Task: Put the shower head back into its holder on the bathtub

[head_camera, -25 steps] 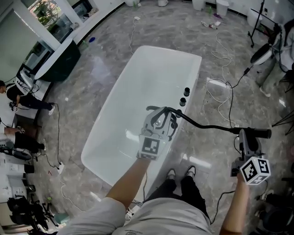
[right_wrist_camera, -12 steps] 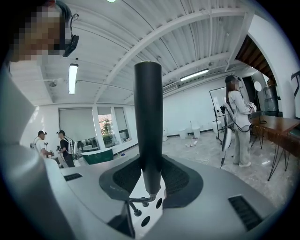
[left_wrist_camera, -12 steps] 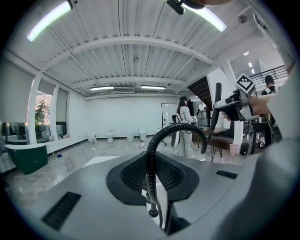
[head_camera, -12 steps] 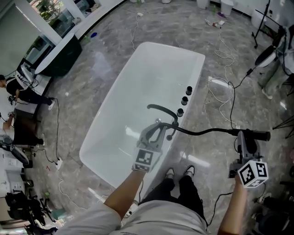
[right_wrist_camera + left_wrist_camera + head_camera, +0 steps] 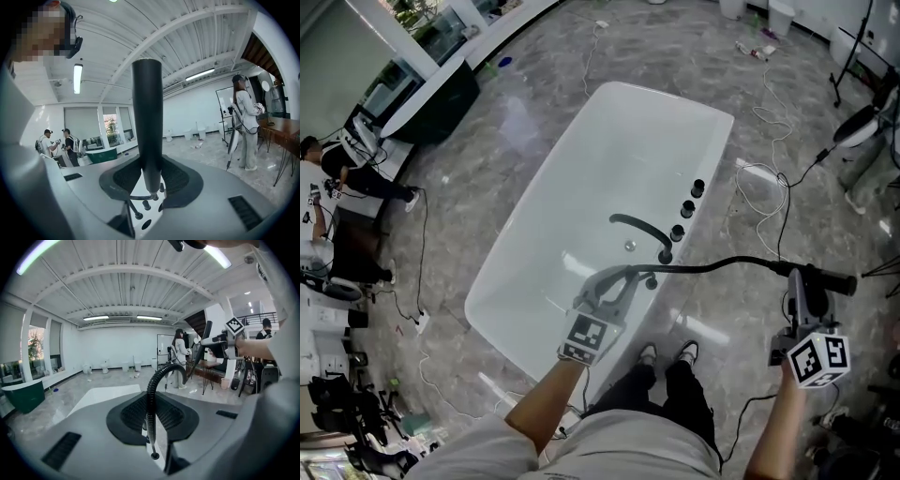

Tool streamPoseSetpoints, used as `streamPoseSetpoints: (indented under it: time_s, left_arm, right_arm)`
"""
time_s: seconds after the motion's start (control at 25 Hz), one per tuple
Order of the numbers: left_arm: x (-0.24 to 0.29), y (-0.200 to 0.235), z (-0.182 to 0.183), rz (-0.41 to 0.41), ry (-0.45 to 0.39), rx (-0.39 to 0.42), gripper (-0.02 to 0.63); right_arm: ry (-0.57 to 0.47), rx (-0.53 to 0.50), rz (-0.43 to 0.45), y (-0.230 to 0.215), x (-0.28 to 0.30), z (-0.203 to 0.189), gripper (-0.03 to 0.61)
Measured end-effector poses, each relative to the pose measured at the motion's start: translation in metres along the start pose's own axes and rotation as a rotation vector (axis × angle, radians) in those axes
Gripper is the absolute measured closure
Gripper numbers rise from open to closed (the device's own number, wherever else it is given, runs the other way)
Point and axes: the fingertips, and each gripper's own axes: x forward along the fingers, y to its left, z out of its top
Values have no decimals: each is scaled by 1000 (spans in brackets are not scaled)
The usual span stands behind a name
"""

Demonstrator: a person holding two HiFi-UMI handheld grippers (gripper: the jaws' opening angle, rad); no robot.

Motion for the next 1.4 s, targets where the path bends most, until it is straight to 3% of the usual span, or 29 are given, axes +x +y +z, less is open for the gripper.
streamPoseSetpoints:
  time_s: [0.32, 0.56, 0.76, 1.16, 1.4]
  left_arm:
    - [16, -10, -19, -25, 10, -13, 565]
    - [45, -7, -71, -17, 75, -130, 565]
    - [68, -6, -120, -7, 112, -168, 565]
    - [129, -10, -227, 12, 245, -156, 565]
    - [157, -16, -265, 10, 278, -134, 565]
  right_arm:
    - [30, -27, 8, 0, 11, -8, 437]
    - [44, -43, 15, -4, 17, -15, 437]
    - [34, -58, 36, 0, 18, -15, 437]
    - [14, -41, 121, 6, 30, -20, 437]
    - [-40, 3, 180, 6, 38, -9, 437]
